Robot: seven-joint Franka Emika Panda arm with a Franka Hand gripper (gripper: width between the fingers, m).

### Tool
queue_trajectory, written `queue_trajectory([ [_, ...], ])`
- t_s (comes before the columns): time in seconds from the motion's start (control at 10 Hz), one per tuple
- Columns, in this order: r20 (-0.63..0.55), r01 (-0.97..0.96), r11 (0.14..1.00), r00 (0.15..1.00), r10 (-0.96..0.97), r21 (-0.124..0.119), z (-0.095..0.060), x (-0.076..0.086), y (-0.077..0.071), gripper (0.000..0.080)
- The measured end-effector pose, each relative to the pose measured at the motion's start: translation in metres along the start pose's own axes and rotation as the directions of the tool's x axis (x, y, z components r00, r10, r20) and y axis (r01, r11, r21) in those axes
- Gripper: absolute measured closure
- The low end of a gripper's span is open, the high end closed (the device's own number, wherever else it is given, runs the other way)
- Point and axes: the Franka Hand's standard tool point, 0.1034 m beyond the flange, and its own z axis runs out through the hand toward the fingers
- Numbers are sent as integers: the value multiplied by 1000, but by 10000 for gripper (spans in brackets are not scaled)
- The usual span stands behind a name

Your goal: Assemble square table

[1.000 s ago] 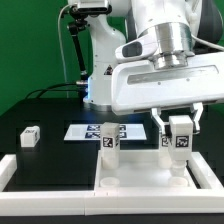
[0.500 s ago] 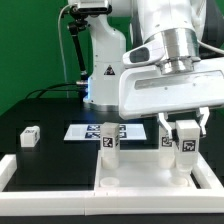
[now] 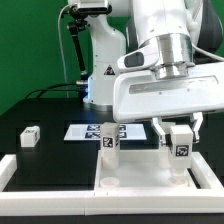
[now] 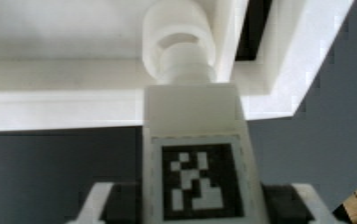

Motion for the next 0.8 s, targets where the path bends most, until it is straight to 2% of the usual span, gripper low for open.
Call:
queue_trajectory([
  [0.6, 8, 4, 1000, 1000, -4, 1, 14, -9, -3, 509],
  [0.8, -5, 7, 1000, 1000, -7, 1, 14, -9, -5, 509],
])
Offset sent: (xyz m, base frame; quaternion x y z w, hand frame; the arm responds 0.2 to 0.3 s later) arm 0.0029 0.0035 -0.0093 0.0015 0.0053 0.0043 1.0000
